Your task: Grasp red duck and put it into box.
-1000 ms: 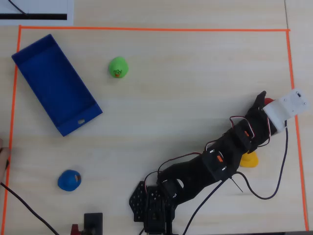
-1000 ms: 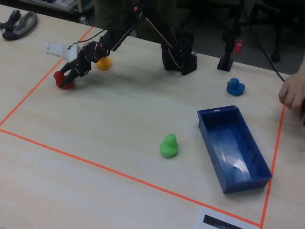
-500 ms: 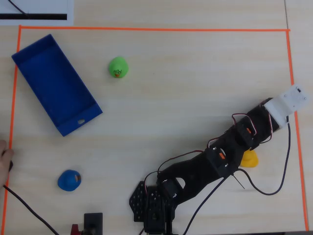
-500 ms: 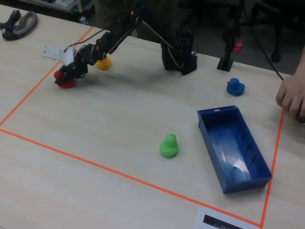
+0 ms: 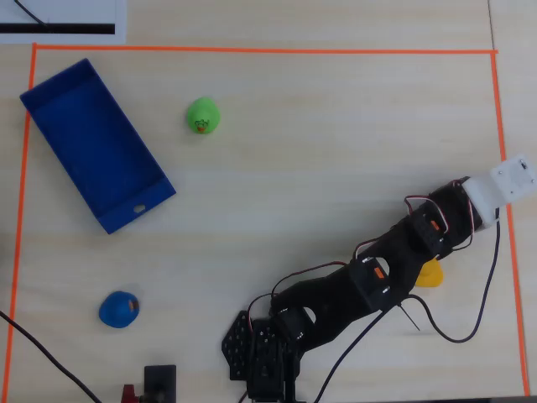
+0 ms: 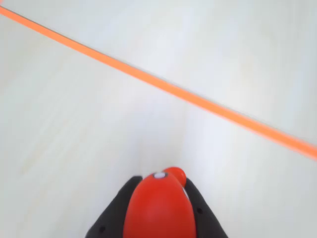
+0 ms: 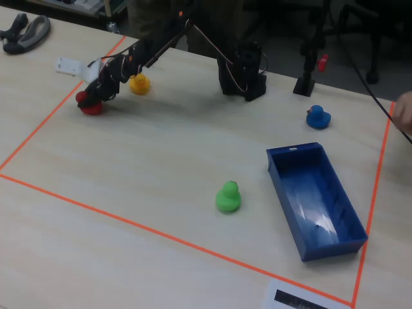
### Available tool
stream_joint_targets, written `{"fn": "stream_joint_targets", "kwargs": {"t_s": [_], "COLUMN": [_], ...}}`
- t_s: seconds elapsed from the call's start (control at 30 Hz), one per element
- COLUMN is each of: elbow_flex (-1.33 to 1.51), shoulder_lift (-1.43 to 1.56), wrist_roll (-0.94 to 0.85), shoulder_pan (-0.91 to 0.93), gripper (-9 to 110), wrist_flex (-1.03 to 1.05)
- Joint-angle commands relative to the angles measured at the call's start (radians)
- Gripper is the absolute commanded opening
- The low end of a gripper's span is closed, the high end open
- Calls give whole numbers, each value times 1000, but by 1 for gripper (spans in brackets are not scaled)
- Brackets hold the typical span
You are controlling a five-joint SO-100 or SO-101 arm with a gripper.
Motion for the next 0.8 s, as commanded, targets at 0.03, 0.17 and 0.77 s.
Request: {"fn": "stream_joint_targets", "kwargs": {"t_s": [0.03, 0.17, 0.77], "elbow_flex": [-124, -106, -176], "shoulder_lift": [313, 517, 1008], "wrist_roll": [236, 344, 738], "shoulder_pan": [-66, -190, -1051], "gripper": [0, 0, 0], "wrist_flex": [337, 558, 1382]}}
